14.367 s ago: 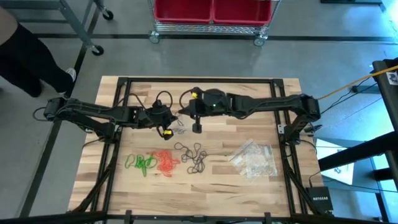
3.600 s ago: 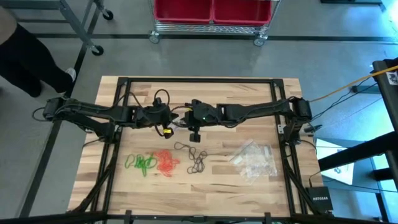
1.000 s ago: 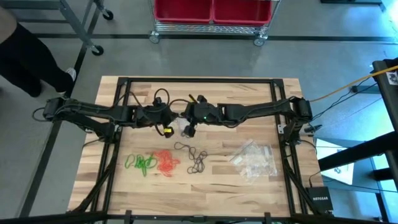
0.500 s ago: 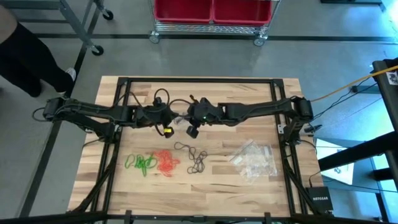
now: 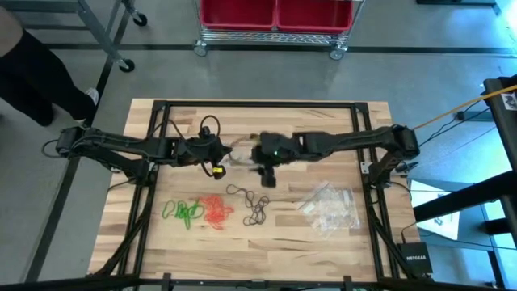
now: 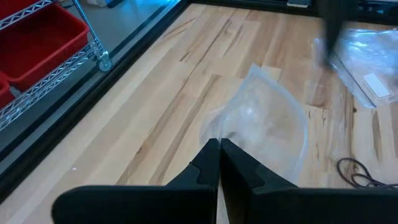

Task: Sort rubber bands
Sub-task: Put the black rubber band into the transparent zip bag

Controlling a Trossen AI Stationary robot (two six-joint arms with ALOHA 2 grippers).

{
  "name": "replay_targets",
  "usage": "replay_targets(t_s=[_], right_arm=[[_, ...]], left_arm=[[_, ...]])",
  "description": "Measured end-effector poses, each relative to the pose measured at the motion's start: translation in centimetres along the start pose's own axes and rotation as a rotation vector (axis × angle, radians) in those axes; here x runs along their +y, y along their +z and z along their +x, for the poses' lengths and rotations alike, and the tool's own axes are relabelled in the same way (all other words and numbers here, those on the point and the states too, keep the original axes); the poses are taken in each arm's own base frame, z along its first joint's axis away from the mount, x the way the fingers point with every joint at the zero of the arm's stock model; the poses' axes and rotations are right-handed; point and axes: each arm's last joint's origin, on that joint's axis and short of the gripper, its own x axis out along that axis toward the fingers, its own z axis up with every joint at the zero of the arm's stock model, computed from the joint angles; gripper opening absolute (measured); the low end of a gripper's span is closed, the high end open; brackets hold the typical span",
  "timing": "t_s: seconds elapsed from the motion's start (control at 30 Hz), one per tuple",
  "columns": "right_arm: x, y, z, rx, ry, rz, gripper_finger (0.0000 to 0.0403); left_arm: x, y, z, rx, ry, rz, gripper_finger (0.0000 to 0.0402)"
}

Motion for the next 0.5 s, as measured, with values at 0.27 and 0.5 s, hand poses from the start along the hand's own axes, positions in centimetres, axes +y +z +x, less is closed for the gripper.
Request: replay_targets(t_s=[0.27, 0.5], right_arm=[[3.1, -4.2, 5.4, 0.032, 0.064, -0.061, 0.0177], [2.9, -7.0, 10.4, 0.053, 0.047, -0.088, 0.0177]], left_arm=[[0.0, 0.0, 0.0, 0.000, 0.001, 0.001, 0.0000], [0.0, 0.0, 0.0, 0.002, 0.001, 0.001, 0.0000]])
